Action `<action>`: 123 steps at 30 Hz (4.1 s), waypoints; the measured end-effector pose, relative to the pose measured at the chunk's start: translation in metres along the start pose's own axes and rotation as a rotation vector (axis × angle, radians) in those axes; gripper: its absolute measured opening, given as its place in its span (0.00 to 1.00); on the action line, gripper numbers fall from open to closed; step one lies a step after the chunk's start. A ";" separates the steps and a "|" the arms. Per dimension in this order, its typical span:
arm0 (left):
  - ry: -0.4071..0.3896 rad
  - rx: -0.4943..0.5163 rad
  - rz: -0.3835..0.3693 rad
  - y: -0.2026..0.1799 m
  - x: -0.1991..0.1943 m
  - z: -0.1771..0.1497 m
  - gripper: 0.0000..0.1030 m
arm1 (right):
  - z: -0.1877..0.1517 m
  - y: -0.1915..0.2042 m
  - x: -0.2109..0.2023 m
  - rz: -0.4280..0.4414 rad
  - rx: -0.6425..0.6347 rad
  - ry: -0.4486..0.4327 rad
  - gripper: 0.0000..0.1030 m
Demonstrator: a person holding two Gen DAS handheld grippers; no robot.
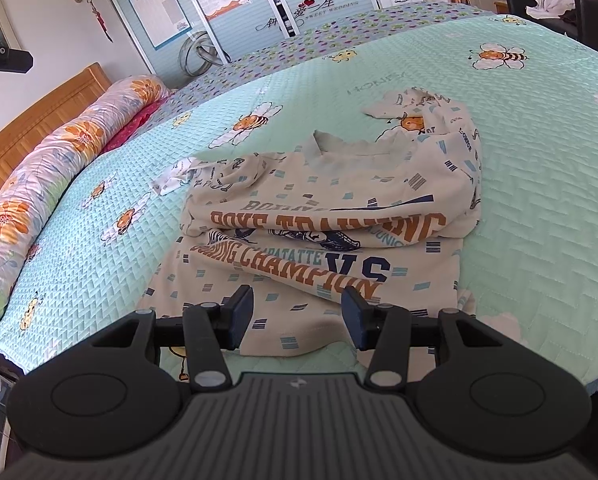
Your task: Fold clothes
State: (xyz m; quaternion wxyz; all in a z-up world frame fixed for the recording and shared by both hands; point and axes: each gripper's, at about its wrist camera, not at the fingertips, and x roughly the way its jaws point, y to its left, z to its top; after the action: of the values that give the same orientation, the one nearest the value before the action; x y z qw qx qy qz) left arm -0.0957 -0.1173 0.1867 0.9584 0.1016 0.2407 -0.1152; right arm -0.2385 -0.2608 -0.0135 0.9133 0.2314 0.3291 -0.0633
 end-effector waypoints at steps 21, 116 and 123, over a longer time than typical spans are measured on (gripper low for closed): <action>0.397 -0.069 -0.309 0.013 0.188 -0.068 0.81 | 0.055 -0.052 0.009 -0.085 0.079 -0.105 0.49; 0.514 -0.160 -0.441 0.086 0.304 -0.137 0.73 | 0.110 -0.090 0.156 -0.358 -0.248 0.090 0.01; 0.464 -0.180 -0.468 0.102 0.289 -0.119 0.73 | 0.086 -0.070 0.067 -0.306 -0.270 -0.080 0.05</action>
State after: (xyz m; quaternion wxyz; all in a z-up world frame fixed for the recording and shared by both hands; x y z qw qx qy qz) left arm 0.1278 -0.0405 -0.0420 0.8309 -0.0178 0.4782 -0.2839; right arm -0.1559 -0.3602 -0.0237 0.9280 0.0515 0.3295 -0.1658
